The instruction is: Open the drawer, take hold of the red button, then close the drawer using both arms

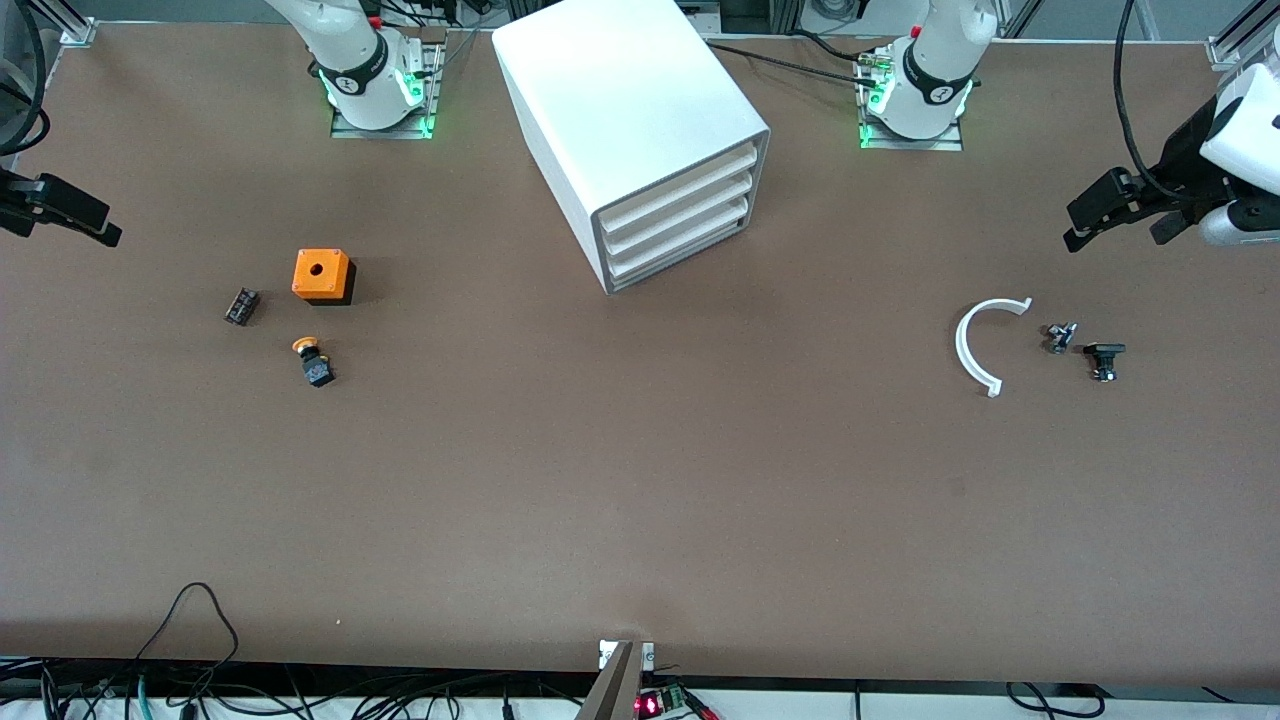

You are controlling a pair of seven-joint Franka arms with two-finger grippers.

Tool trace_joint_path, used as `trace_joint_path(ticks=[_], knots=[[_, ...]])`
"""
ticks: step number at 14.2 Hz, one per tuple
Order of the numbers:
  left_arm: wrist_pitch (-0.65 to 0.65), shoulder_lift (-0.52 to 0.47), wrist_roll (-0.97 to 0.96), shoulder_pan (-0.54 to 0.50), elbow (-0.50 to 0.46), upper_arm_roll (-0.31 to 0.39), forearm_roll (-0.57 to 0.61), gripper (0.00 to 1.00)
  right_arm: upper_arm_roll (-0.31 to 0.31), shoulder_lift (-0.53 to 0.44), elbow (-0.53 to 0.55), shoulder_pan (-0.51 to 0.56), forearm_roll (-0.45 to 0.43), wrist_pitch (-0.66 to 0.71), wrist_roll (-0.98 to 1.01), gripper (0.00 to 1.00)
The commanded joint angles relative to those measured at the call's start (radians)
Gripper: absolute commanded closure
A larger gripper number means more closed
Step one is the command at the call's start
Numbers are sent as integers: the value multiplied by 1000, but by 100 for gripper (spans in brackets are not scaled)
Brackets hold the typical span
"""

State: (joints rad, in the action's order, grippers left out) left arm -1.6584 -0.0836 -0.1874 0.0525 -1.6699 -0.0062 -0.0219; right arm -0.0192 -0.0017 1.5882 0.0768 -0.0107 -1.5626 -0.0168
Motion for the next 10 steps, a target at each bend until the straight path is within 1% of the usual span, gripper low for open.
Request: trace_joint_path(ticks=[1, 6, 10], knots=[[26, 12, 29, -5, 33, -12, 63, 0, -1, -4, -4, -2, -5, 1, -8, 0], [25, 39, 29, 0, 56, -12, 76, 0, -2, -4, -4, -2, -5, -1, -9, 0], [22, 41, 20, 0, 61, -12, 73, 0, -2, -3, -4, -2, -5, -1, -9, 0]])
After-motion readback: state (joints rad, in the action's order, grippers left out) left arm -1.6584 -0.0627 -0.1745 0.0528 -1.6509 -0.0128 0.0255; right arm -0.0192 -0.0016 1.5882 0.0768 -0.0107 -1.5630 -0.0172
